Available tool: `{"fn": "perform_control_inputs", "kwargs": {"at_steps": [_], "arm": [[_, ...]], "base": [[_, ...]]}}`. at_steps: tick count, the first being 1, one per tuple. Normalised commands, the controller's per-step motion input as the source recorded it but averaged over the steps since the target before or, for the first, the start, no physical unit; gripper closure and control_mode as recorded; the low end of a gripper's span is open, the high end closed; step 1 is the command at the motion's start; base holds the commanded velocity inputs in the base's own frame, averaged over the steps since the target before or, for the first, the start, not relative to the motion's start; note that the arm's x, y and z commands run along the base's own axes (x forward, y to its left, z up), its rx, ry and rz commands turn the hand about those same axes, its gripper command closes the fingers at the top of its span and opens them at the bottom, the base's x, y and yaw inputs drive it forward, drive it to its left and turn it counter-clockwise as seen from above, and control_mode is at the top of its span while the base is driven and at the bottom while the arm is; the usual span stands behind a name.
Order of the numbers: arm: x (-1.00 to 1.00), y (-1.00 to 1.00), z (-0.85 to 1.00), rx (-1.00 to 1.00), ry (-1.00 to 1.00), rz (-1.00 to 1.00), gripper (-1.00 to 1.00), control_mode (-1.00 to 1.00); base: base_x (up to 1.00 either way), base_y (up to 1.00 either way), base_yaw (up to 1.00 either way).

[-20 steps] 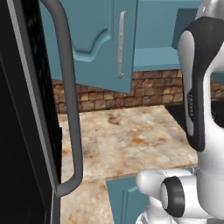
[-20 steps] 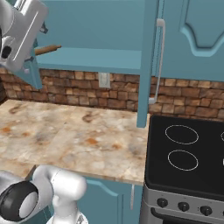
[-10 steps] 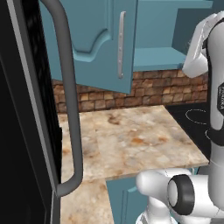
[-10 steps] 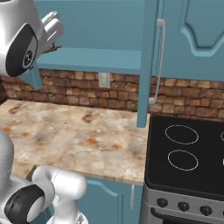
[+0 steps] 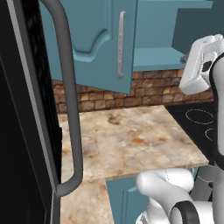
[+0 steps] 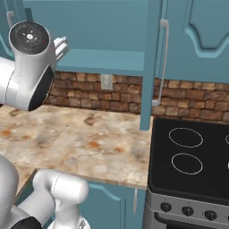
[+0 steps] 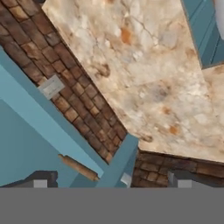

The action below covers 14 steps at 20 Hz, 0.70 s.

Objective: Open the cabinet, retrieve the rolling pin, and place it next to the meat on the cutting board to prepare for tenderizing.

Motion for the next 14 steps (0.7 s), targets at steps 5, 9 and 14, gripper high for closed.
{"fn": "perform_control_inputs", "kwargs": {"at_steps": [5,9,14], "arm": [[0.35,0.01,0.00,0.01,0.05,0.04,-1.00,-1.00],[0.52,0.00,0.00,0.00,0.07,0.05,-1.00,-1.00],[0.59,0.00,-0.04,0.01,0.06,0.10,-1.00,-1.00]], "base": [[0.00,0.00,0.00],[0.00,0.00,0.00],[0.00,0.00,0.00]]}}
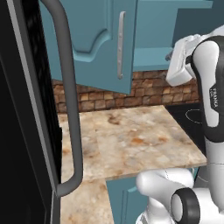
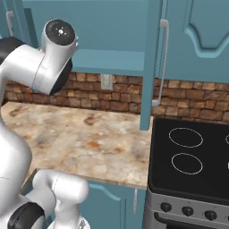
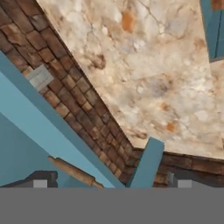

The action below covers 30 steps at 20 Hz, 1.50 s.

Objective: Open the cabinet, retrieve the rolling pin, and place it next to the meat on the cutting board to prepare for tenderizing.

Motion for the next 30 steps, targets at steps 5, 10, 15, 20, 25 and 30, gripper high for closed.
{"fn": "perform_control_inputs", "kwargs": {"at_steps": [5,10,15,20,25,30], "arm": [[0.47,0.05,-0.14,0.00,0.01,0.12,-1.00,-1.00],[0.37,0.08,-0.10,0.00,0.02,0.00,-1.00,-1.00],[0.35,0.11,0.00,0.00,0.00,0.01,-1.00,-1.00],[0.27,0.15,-0.02,0.03,-0.06,0.06,-1.00,-1.00],[0.27,0.10,-0.07,0.05,-0.08,0.14,-1.00,-1.00],[0.28,0.17,-0.03,0.04,-0.06,0.16,-1.00,-1.00]], "base": [[0.00,0.00,0.00],[0.00,0.00,0.00],[0.00,0.00,0.00],[0.00,0.00,0.00],[0.00,0.00,0.00],[0.00,0.00,0.00]]}}
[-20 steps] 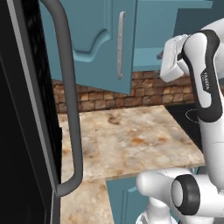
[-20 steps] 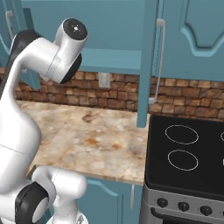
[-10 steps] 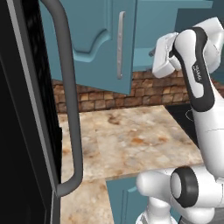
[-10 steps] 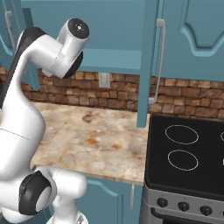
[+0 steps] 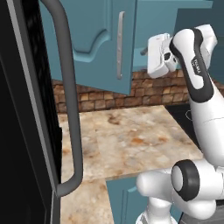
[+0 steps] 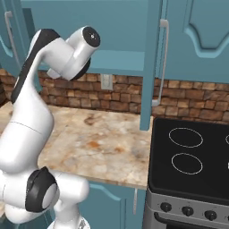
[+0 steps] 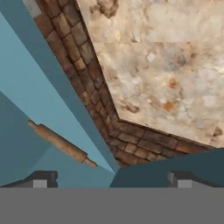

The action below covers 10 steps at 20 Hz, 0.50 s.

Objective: Open the cabinet, retrieve the rolling pin, and place it next to the meat on the cutting board to prepare for tenderizing.

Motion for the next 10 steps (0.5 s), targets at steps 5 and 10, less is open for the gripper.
{"fn": "perform_control_inputs", "kwargs": {"at_steps": [5,10], "arm": [[0.27,0.24,0.00,0.03,-0.05,0.15,-1.00,-1.00],[0.26,0.24,0.00,0.01,-0.03,0.16,-1.00,-1.00]], "base": [[0.00,0.00,0.00],[0.00,0.00,0.00]]}}
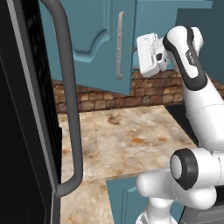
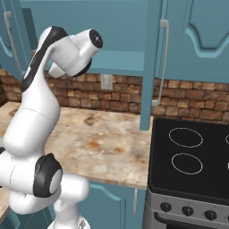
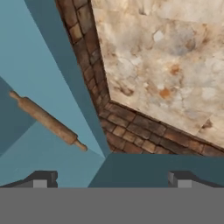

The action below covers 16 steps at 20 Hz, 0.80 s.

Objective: Open the cabinet, retrieve the rolling pin, and place it next to the meat on the cutting board to prepare for tenderizing.

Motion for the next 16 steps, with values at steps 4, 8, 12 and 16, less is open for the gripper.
{"fn": "perform_control_inputs", "kwargs": {"at_steps": [4,8,12,16], "arm": [[0.25,0.25,0.00,0.00,-0.01,0.16,-1.00,-1.00],[0.18,0.26,0.00,0.00,0.00,0.16,-1.00,-1.00],[0.12,0.31,0.00,0.00,0.00,0.14,-1.00,-1.00],[0.05,0.36,0.00,0.00,0.00,0.14,-1.00,-1.00]], "base": [[0.00,0.00,0.00],[0.00,0.00,0.00],[0.00,0.00,0.00],[0.00,0.00,0.00]]}}
